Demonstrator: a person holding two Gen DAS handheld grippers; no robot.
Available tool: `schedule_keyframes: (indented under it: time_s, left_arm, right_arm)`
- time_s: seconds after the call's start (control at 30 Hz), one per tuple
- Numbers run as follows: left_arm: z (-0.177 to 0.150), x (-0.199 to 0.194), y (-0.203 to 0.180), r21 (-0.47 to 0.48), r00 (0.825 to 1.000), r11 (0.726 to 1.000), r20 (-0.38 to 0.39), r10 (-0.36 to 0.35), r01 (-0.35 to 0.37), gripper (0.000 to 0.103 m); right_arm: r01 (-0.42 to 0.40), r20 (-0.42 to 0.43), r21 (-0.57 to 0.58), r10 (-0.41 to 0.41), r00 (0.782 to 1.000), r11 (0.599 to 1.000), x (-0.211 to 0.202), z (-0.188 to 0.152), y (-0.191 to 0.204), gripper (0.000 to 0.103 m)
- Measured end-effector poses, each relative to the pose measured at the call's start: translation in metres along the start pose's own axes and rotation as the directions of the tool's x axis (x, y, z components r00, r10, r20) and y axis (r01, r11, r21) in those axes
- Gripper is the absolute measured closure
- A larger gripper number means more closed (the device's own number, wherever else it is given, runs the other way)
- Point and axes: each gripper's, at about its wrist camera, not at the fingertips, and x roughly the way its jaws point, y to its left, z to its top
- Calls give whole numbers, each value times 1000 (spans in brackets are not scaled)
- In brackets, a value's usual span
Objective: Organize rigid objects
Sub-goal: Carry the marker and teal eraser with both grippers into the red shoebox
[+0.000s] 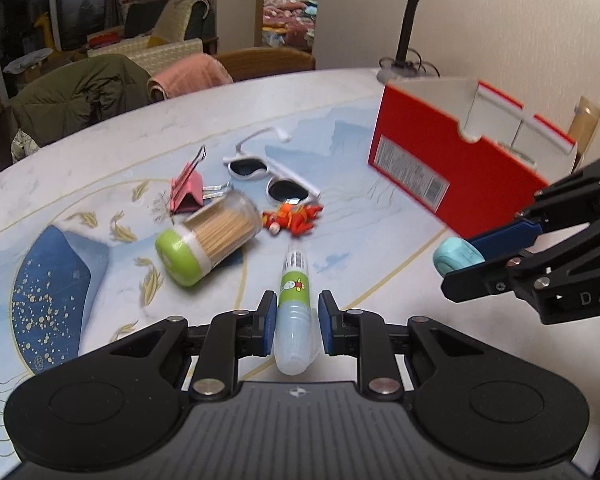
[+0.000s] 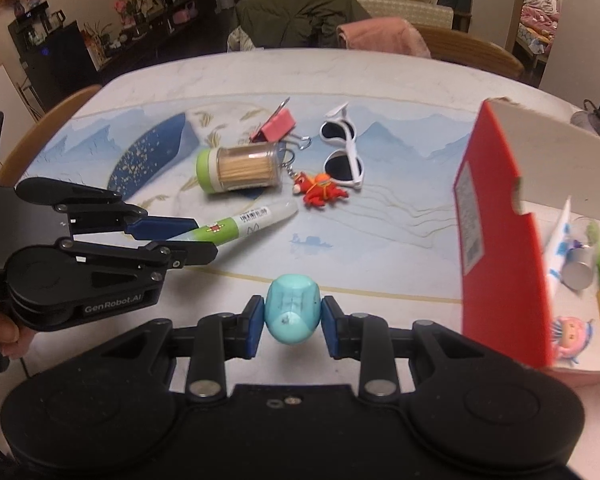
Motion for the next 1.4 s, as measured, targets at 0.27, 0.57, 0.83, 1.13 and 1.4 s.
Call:
schedule_keyframes:
  time_s: [0.27,0.57,0.83,1.13,1.4]
  left_arm:
    - [22,-10,-25,1,999,1000,45,14,-14,86]
    - [51,-15,-53,2,995,1000,96,23,-23,86]
    - [90,-27,-91,5,983,1000,181,-19,18,86]
    - [128,-14,-141,47,971,996,226,-80,71,86]
    - [144,26,-181,88,976,995,205,-70,53,86]
  right_arm:
    - [-6,59,2,6,998,1000,-39,3,-25,74]
    - [27,124,13,-28,992,1000,-70,9,-69,74]
    - [76,157,53,-83,984,996,-88,7,-122,74]
    - [134,160,95,-148,976,986,-98,-3,-179,74]
    - [170,136,124,-186,973,978,-96,-9,-224,74]
